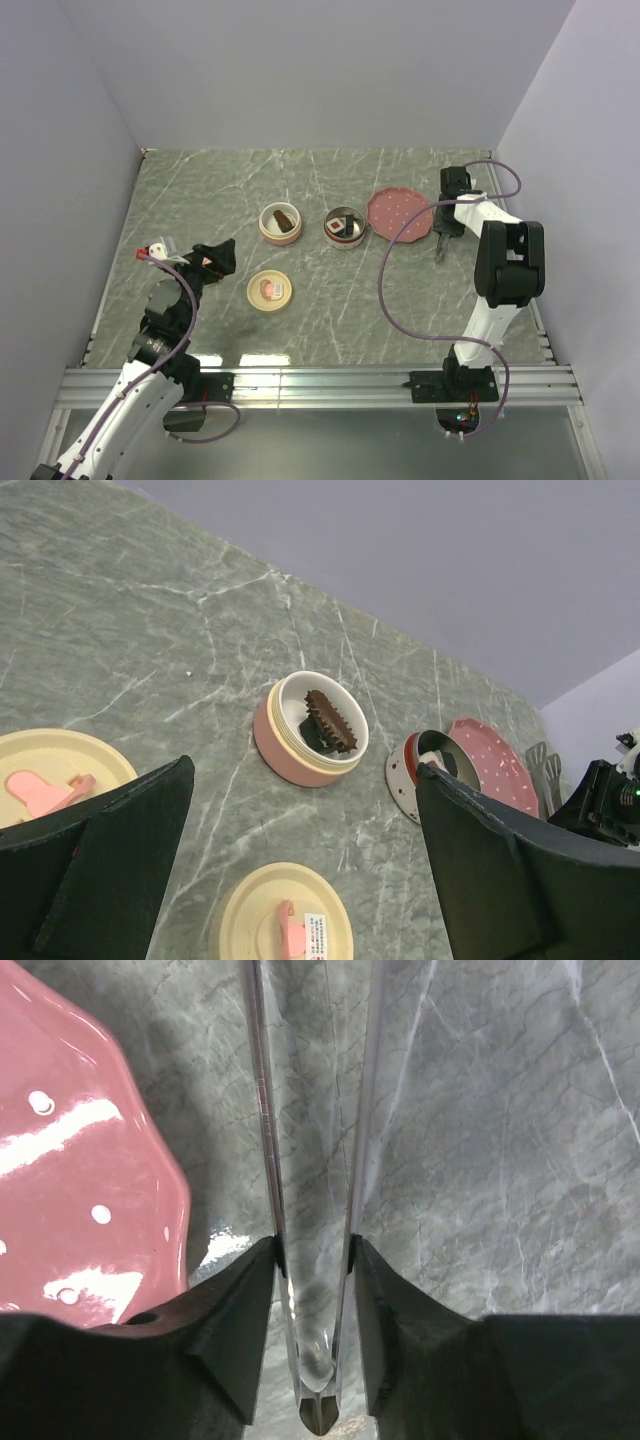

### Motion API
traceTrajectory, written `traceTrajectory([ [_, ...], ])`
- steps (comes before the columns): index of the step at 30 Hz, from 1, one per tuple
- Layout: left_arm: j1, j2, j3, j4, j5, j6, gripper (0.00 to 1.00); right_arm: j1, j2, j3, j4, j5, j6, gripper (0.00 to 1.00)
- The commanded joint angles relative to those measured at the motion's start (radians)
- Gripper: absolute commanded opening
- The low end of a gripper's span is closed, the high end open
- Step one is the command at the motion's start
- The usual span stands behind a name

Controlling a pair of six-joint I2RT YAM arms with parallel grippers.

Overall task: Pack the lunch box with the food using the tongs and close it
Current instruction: Put down the clamp

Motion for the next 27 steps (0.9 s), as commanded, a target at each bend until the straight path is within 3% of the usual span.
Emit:
traceTrajectory([
  [1, -0.002, -0.001, -0.004, 0.034, -0.002, -0.005, 1.0, -0.005, -0.014, 0.034, -0.013, 0.012, 0.01, 0.46],
  [19, -0.002, -0.012, -0.004, 0.025, -0.008, -0.007, 0.99, -0.006, -0.035, 0.008, -0.029, 0.027, 0.046, 0.62],
  [20, -0.002, -0.012, -0.004, 0.025, -0.007, -0.007, 1.0, -0.006, -0.04, 0.005, -0.03, 0.027, 0.049, 0.69],
  [27, -0.002, -0.012, -0.006, 0.028, -0.007, -0.007, 1.0, -0.005, -0.077, -0.029, -0.046, 0.042, 0.06, 0.71],
])
